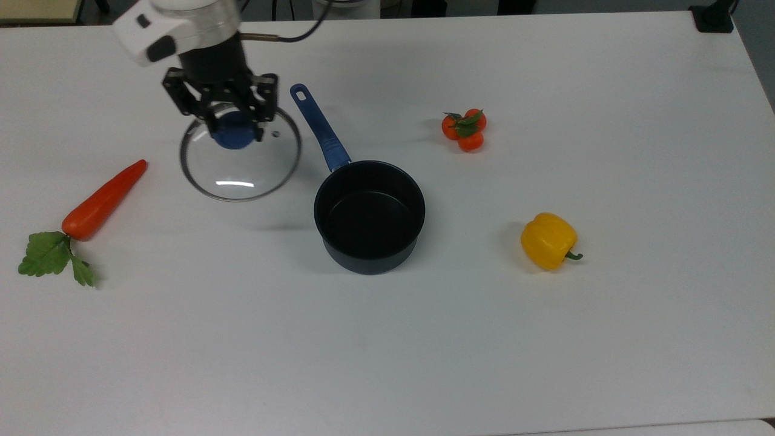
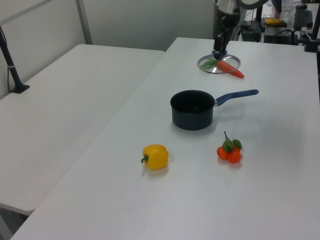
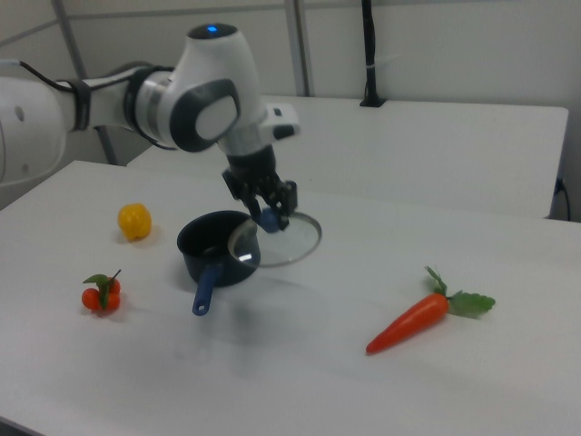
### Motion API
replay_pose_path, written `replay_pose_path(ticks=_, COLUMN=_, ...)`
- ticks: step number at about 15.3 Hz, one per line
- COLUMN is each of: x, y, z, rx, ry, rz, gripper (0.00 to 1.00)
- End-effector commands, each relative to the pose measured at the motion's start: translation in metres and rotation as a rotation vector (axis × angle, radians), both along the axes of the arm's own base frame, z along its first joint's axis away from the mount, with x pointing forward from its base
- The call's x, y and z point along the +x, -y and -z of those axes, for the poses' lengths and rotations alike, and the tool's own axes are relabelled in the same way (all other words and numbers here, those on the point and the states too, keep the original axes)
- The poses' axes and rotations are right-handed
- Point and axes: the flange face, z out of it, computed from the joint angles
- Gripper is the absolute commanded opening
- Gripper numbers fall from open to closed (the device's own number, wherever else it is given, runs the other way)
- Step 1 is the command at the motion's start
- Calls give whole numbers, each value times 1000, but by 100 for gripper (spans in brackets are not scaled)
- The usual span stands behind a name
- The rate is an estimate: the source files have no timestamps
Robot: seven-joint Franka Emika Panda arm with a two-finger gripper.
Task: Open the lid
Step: 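Lift the glass lid off the saucepan and carry it beside the pan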
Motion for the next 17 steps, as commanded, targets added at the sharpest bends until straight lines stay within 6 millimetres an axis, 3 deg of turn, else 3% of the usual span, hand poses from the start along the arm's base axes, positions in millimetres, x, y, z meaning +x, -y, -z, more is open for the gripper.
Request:
replay_pose_path(ticks=1, x=-20, y=33, z=34, rx=-7, ry=-20, rz=17, gripper=39)
replay_pose_path(ticks=5, x=-27, y=37, z=80, rx=-14, ry=0, rz=23, gripper=39)
replay_pose_path(ticks=9, x=-17, y=33, z=116, rx=-16, ry=6, rz=21, gripper=39)
replay_pose_path(ticks=15, x=-18, y=31, z=139, rx=-22, ry=42, rz=28, gripper=39)
replay_pose_path(ticks=17, x=-17, y=32, z=139, rx=-21, ry=42, rz=30, gripper=46)
